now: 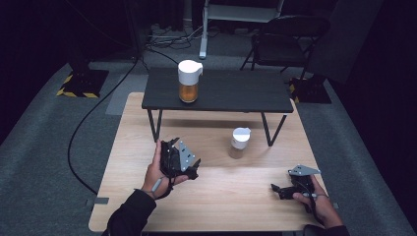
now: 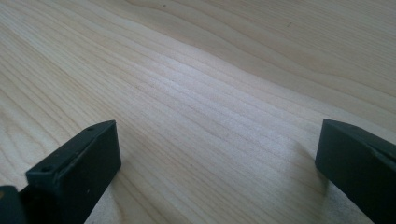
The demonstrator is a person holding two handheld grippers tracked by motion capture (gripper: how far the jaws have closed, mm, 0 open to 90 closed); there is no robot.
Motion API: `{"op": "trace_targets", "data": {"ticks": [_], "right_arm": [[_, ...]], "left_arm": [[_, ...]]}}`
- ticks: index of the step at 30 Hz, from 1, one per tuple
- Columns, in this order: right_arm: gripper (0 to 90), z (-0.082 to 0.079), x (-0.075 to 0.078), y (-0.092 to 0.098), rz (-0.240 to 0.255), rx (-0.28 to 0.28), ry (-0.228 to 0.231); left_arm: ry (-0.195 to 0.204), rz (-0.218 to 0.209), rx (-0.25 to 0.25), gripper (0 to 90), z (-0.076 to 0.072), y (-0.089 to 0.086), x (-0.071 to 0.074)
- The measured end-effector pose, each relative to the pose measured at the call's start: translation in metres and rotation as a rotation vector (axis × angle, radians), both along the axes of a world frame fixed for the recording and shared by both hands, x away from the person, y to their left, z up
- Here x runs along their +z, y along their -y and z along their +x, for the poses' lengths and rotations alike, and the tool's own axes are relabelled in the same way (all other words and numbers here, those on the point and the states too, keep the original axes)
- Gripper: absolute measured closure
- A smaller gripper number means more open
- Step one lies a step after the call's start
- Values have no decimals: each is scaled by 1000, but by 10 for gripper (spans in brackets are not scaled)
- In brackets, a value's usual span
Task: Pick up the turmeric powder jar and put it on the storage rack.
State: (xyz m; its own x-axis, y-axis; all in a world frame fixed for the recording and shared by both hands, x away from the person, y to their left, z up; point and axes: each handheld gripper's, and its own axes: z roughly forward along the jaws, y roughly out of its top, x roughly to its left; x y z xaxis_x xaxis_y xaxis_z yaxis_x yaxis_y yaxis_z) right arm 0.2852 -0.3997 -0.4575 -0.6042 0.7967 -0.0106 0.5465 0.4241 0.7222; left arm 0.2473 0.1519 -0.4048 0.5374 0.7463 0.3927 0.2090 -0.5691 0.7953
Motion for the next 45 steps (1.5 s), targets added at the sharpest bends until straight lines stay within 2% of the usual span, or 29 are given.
{"op": "trace_targets", "data": {"ticks": [2, 5, 10, 13, 20, 24, 27, 33, 37, 39, 42, 45], "right_arm": [[1, 0, 0, 0, 0, 0, 0], [1, 0, 0, 0, 0, 0, 0], [1, 0, 0, 0, 0, 0, 0], [1, 0, 0, 0, 0, 0, 0], [1, 0, 0, 0, 0, 0, 0], [1, 0, 0, 0, 0, 0, 0], [1, 0, 0, 0, 0, 0, 0], [1, 0, 0, 0, 0, 0, 0], [1, 0, 0, 0, 0, 0, 0], [1, 0, 0, 0, 0, 0, 0], [1, 0, 0, 0, 0, 0, 0], [1, 0, 0, 0, 0, 0, 0]], "left_arm": [[-31, -3, 2, 13, 3, -2, -4], [-56, -6, -1, 13, 4, -5, -10], [-75, -28, 5, 13, 2, -9, -21], [-102, -47, 15, 13, 2, -13, -26], [-166, -41, 31, 13, 1, -20, -37], [-197, -24, 36, 13, 1, -26, -40], [-227, -35, 42, 13, 2, -34, -41], [-303, -84, 54, 13, 10, -51, -44], [-330, -84, 59, 14, 13, -57, -47], [-347, -71, 66, 14, 15, -57, -47], [-372, -91, 72, 16, 17, -63, -49], [-380, -104, 82, 13, 17, -68, -49]]}}
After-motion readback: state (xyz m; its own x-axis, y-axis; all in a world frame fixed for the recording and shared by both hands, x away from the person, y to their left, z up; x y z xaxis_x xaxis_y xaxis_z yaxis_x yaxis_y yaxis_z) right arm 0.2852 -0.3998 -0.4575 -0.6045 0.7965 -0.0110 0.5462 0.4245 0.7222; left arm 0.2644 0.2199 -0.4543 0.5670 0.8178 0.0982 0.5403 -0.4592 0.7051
